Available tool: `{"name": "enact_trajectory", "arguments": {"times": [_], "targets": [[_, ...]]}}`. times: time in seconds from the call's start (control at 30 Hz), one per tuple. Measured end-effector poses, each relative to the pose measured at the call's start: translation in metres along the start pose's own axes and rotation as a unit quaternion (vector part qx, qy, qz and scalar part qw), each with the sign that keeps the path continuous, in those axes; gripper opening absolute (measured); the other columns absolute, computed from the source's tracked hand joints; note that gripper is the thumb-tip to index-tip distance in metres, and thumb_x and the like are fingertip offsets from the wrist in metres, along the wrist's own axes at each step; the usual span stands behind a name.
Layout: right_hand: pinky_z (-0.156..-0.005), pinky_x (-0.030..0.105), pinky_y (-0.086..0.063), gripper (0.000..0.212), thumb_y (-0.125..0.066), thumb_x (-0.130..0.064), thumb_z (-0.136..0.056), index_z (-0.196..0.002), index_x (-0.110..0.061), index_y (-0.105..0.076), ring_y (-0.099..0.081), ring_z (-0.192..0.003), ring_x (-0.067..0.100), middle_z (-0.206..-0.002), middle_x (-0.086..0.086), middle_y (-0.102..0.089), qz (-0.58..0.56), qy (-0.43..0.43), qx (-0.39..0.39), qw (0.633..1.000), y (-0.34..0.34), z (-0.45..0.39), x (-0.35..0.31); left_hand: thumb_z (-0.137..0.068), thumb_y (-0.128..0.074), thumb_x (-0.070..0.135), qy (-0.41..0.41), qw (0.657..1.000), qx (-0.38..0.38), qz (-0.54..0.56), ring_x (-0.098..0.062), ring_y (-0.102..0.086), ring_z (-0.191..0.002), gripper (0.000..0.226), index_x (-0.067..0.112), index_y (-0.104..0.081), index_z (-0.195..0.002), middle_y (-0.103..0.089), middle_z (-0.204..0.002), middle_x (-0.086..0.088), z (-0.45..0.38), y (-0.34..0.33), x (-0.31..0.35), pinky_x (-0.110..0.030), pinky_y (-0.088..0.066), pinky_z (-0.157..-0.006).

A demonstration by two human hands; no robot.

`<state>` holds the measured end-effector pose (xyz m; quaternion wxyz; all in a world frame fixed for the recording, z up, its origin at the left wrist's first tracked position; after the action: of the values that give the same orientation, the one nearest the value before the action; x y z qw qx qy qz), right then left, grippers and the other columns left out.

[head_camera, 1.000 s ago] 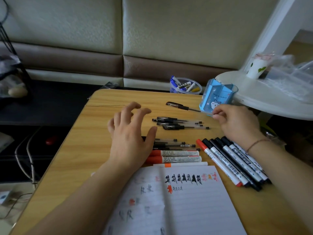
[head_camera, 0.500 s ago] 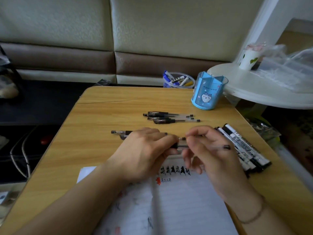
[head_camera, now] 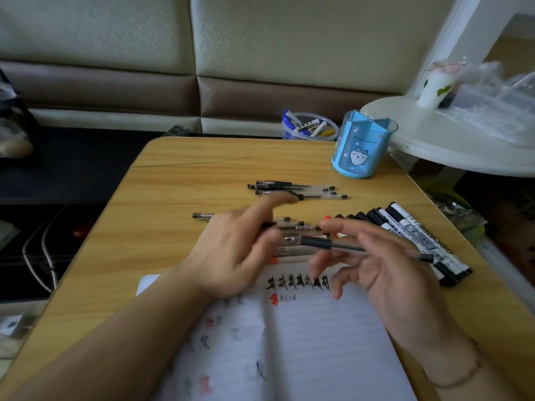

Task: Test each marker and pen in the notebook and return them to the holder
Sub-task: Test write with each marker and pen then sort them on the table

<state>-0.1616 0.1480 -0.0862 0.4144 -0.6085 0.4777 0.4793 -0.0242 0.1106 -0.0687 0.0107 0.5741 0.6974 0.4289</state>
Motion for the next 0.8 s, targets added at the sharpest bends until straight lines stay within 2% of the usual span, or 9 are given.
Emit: {"name": "enact_trajectory", "arguments": {"times": [0.07,0.17,0.27,0.33,0.4,0.47,0.53,0.67,0.8], "targets": [[-0.05,0.032,-0.051,0.03,-0.068,-0.044,-0.08,-0.093,-0.017,-0.073,-0.068,-0.071,0.03,-0.077,0.016,-0.071,0.043,-0.012,0.02,0.999,0.003,0.001,0.005,-0.094,-0.03,0.023,0.059,0.994,0.068,0.062,-0.014,-0.045,-0.054,0.042,0.013,-0.045,-0.132,-0.05,-0.072,0.007,0.004,0.012,-0.018,-0.034,-0.038,-0.05],[-0.045,0.031,-0.045,0.014,-0.071,-0.016,-0.086,-0.075,-0.012,-0.064,-0.054,-0.045,0.022,-0.052,0.01,-0.06,0.167,-0.011,0.057,0.984,0.004,0.001,0.016,-0.099,-0.029,0.018,0.09,0.986,0.121,0.067,-0.018,-0.043,-0.057,0.035,0.012,-0.043,-0.131,-0.049,-0.076,0.001,0.006,0.018,-0.029,-0.043,-0.038,-0.052],[-0.042,0.023,-0.043,0.013,-0.065,-0.002,-0.088,-0.076,-0.008,-0.063,-0.053,-0.04,0.018,-0.05,0.013,-0.061,0.15,-0.029,0.069,0.986,0.004,0.004,0.022,-0.102,-0.035,0.013,0.079,0.988,0.11,0.07,-0.01,-0.05,-0.064,0.034,0.012,-0.034,-0.137,-0.053,-0.083,0.0,0.004,0.014,-0.026,-0.032,-0.042,-0.057],[-0.042,0.021,-0.045,0.013,-0.069,-0.005,-0.083,-0.072,-0.004,-0.063,-0.059,-0.042,0.017,-0.056,0.016,-0.066,0.134,-0.04,0.074,0.987,0.005,0.006,0.021,-0.101,-0.044,0.008,0.083,0.986,0.115,0.083,-0.004,-0.056,-0.066,0.041,0.017,-0.029,-0.139,-0.059,-0.091,-0.001,0.003,0.015,-0.028,-0.019,-0.044,-0.062],[-0.041,0.026,-0.042,0.022,-0.076,-0.016,-0.076,-0.064,-0.008,-0.059,-0.055,-0.042,0.022,-0.052,0.014,-0.062,0.151,-0.029,0.089,0.984,0.007,0.006,0.02,-0.097,-0.056,0.007,0.1,0.981,0.135,0.098,-0.01,-0.062,-0.066,0.052,0.026,-0.03,-0.138,-0.064,-0.092,0.002,0.006,0.019,-0.032,-0.022,-0.049,-0.061],[-0.04,0.033,-0.033,0.03,-0.079,-0.016,-0.078,-0.062,-0.011,-0.054,-0.043,-0.04,0.023,-0.047,0.014,-0.055,0.172,-0.022,0.098,0.98,0.01,0.006,0.022,-0.091,-0.066,0.011,0.119,0.978,0.142,0.097,-0.016,-0.066,-0.069,0.058,0.031,-0.034,-0.135,-0.068,-0.09,0.005,0.008,0.02,-0.034,-0.027,-0.055,-0.063],[-0.039,0.035,-0.03,0.031,-0.077,-0.016,-0.078,-0.062,-0.01,-0.051,-0.038,-0.039,0.022,-0.046,0.017,-0.051,0.185,-0.015,0.098,0.978,0.01,0.006,0.023,-0.086,-0.071,0.018,0.134,0.976,0.138,0.099,-0.012,-0.07,-0.076,0.056,0.033,-0.038,-0.13,-0.071,-0.09,0.007,0.009,0.019,-0.035,-0.022,-0.056,-0.068],[-0.04,0.024,-0.03,0.038,-0.072,-0.024,-0.075,-0.054,-0.013,-0.042,-0.035,-0.038,0.016,-0.044,0.017,-0.044,0.235,0.007,0.11,0.966,0.011,0.007,0.022,-0.083,-0.076,0.02,0.167,0.97,0.138,0.11,-0.007,-0.07,-0.08,0.045,0.031,-0.051,-0.12,-0.074,-0.089,0.006,0.009,0.016,-0.041,-0.02,-0.054,-0.073],[-0.039,0.019,-0.027,0.043,-0.075,-0.016,-0.078,-0.053,-0.014,-0.041,-0.03,-0.037,0.01,-0.041,0.005,-0.039,0.237,0.011,0.104,0.966,0.01,0.006,0.024,-0.084,-0.076,0.017,0.162,0.973,0.132,0.097,-0.008,-0.07,-0.077,0.041,0.023,-0.055,-0.119,-0.074,-0.088,0.007,0.008,0.015,-0.039,-0.023,-0.055,-0.071]]}}
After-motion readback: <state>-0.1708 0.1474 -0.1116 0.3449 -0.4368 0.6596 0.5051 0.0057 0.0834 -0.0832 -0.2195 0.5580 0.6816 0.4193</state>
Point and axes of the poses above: each hand's wrist, its own z-axis away from the middle knuckle, its own y-axis out of the back of the hand, x = y × z, the point moved 10 cm from there along -z, towards the middle knuckle
